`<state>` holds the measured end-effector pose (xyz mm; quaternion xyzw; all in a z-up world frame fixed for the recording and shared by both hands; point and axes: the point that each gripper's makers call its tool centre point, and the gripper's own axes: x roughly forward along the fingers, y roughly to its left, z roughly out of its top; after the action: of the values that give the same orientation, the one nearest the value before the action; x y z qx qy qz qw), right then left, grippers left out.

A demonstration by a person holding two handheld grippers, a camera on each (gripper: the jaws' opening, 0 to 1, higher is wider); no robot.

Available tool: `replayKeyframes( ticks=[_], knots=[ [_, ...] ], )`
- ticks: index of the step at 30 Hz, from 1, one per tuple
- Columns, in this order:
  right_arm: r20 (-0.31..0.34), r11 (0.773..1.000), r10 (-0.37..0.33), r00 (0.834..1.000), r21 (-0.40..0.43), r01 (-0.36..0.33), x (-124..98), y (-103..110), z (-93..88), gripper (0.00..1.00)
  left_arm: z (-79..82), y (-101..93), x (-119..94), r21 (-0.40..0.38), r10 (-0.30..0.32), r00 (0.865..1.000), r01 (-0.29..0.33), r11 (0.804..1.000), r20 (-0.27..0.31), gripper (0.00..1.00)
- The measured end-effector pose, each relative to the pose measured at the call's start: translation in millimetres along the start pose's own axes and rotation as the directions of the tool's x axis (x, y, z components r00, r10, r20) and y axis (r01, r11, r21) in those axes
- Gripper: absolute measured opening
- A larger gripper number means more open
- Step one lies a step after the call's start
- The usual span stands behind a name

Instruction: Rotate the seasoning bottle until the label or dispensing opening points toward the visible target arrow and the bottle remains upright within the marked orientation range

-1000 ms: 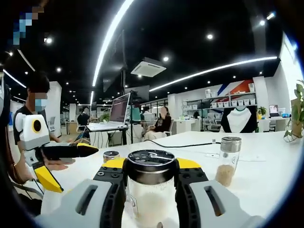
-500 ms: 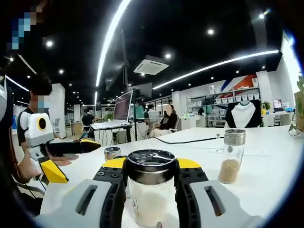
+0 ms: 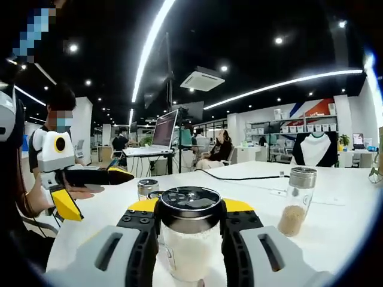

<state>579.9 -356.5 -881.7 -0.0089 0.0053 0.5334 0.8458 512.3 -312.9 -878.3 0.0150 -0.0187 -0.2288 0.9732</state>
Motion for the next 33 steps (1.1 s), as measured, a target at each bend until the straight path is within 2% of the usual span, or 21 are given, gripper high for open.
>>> replayKeyframes(
  ticks=[6, 11, 18, 24, 33],
  knots=[
    [-0.013, 1.000, -0.006, 1.000, 0.019, 0.006, 0, -3, -0.8, 0.37, -1.7, 2.0, 0, -0.005, 0.003, 1.000, -0.003, 1.000, -0.013, 0.85],
    [-0.024, 1.000, 0.000, 1.000, 0.024, 0.000, 1, -2, -0.8, 0.37, 6.6, 0.8, -1, 0.005, 0.002, 1.000, -0.002, 1.000, 0.002, 0.84],
    [-0.032, 0.999, 0.005, 0.999, 0.035, -0.004, 1, 2, 0.1, 0.37, 8.8, 3.2, -5, 0.005, 0.022, 1.000, -0.022, 1.000, -0.006, 0.84],
    [-0.020, 0.997, 0.000, 1.000, 0.071, 0.002, -1, -9, 5.3, 0.40, 14.3, 8.1, -4, 0.004, 0.031, 0.999, -0.031, 1.000, -0.012, 0.84],
    [-0.017, 0.997, -0.008, 1.000, 0.070, 0.009, -7, -22, 18.7, 0.44, 18.1, 14.3, 2, 0.007, 0.022, 0.999, -0.022, 1.000, -0.024, 0.85]
  ],
)
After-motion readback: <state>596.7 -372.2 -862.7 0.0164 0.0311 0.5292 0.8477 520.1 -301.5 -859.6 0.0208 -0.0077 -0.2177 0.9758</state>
